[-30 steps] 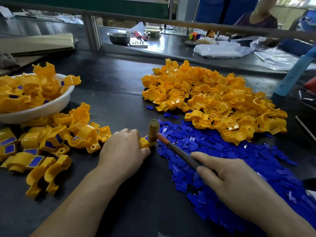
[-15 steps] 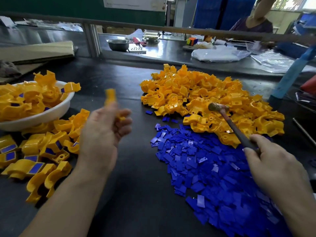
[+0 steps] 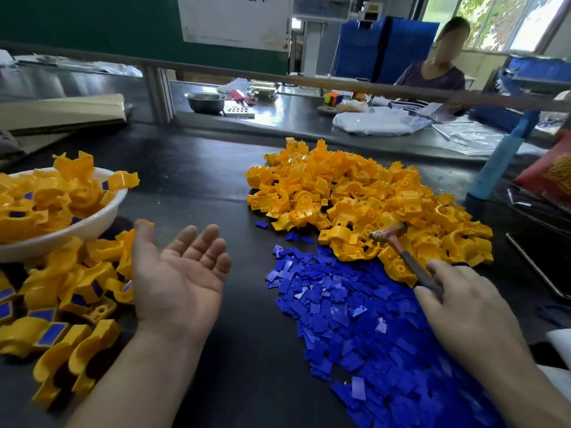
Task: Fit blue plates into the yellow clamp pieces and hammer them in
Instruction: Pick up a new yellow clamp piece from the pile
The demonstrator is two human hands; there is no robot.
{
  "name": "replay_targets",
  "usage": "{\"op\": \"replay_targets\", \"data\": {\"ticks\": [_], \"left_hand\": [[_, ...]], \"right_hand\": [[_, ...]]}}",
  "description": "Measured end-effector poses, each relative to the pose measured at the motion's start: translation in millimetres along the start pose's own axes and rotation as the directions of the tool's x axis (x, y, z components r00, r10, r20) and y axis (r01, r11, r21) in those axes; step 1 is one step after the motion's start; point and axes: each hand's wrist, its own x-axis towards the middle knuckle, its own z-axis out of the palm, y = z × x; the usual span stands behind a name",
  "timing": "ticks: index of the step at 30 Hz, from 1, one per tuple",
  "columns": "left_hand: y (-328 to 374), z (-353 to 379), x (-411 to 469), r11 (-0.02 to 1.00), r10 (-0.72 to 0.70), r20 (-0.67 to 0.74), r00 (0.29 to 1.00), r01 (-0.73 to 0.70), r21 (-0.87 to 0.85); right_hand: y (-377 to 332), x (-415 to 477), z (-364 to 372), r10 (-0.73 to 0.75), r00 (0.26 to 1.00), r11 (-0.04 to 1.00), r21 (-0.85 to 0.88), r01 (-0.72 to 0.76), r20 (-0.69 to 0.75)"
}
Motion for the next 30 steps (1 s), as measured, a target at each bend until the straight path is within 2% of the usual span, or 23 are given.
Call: {"op": "replay_targets", "data": {"ticks": [3, 7, 14, 20, 26, 28, 29, 30], "left_hand": [[-4, 2, 0, 0.995, -0.055, 0.001, 0.999, 0.054, 0.082], [-8, 4, 0, 0.983, -0.113, -0.001, 0.994, 0.112, 0.148], [-21, 10, 1, 0.959, -0.204, -0.006, 0.979, 0.201, 0.200], [-28, 13, 4, 0.923, -0.279, -0.071, 0.958, 0.288, 0.254], [-32, 12, 0, 0.891, -0.274, -0.090, 0.958, 0.287, 0.351], [-36, 8, -1, 0.828, -0.221, -0.075, 0.972, 0.228, 0.513], [-39, 5, -2, 0.746, -0.169, -0.062, 0.984, 0.169, 0.644], [-42, 0, -3, 0.614, -0.103, -0.027, 0.994, 0.085, 0.785]], "right_hand": [[-36, 11, 2, -0.206, 0.978, 0.978, -0.024, 0.207, 0.029], [-94, 56, 18, -0.441, 0.898, 0.896, -0.052, 0.440, -0.002], [-164, 151, 69, -0.487, 0.872, 0.854, -0.185, 0.487, 0.050], [-180, 173, 95, -0.480, 0.812, 0.825, -0.142, 0.547, 0.332], [-138, 145, 81, -0.604, 0.740, 0.714, -0.213, 0.668, 0.297], [-119, 126, 76, -0.631, 0.721, 0.690, -0.218, 0.691, 0.287], [-109, 116, 73, -0.645, 0.718, 0.685, -0.219, 0.695, 0.262], [-101, 107, 69, -0.658, 0.716, 0.682, -0.219, 0.698, 0.233]]}}
